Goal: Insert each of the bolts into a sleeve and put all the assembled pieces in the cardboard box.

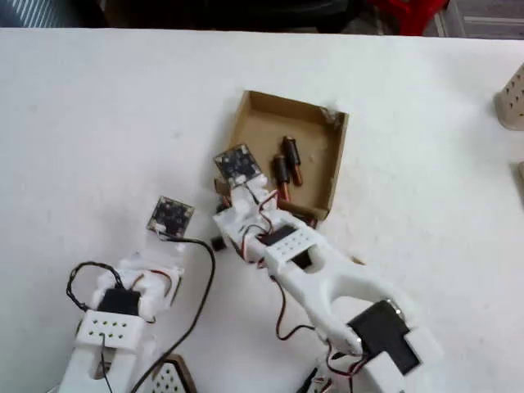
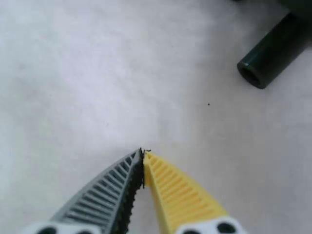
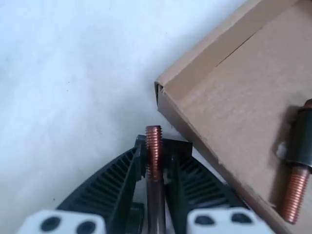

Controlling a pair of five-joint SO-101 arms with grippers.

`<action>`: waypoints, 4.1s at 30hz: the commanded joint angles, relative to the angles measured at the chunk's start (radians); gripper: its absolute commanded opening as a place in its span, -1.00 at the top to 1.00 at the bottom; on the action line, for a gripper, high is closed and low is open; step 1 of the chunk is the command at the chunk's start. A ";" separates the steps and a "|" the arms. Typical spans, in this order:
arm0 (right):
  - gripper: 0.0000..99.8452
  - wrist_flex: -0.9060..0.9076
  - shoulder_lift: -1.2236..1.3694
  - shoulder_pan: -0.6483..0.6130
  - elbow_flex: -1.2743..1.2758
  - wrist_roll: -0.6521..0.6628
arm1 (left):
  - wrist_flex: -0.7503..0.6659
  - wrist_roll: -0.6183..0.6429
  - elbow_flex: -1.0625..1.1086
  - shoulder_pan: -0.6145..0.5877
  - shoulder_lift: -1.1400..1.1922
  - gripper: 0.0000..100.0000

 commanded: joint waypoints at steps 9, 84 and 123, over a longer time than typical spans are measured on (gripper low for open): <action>0.69 0.059 0.012 -0.012 -0.061 0.021 | -0.002 -0.011 -0.064 -0.007 -0.012 0.95; 0.96 0.044 -0.754 0.835 0.575 0.393 | -0.002 -0.011 -0.064 -0.007 -0.012 0.95; 0.60 1.277 -0.756 0.828 -0.158 0.496 | 0.000 -0.011 -0.064 -0.007 -0.012 0.95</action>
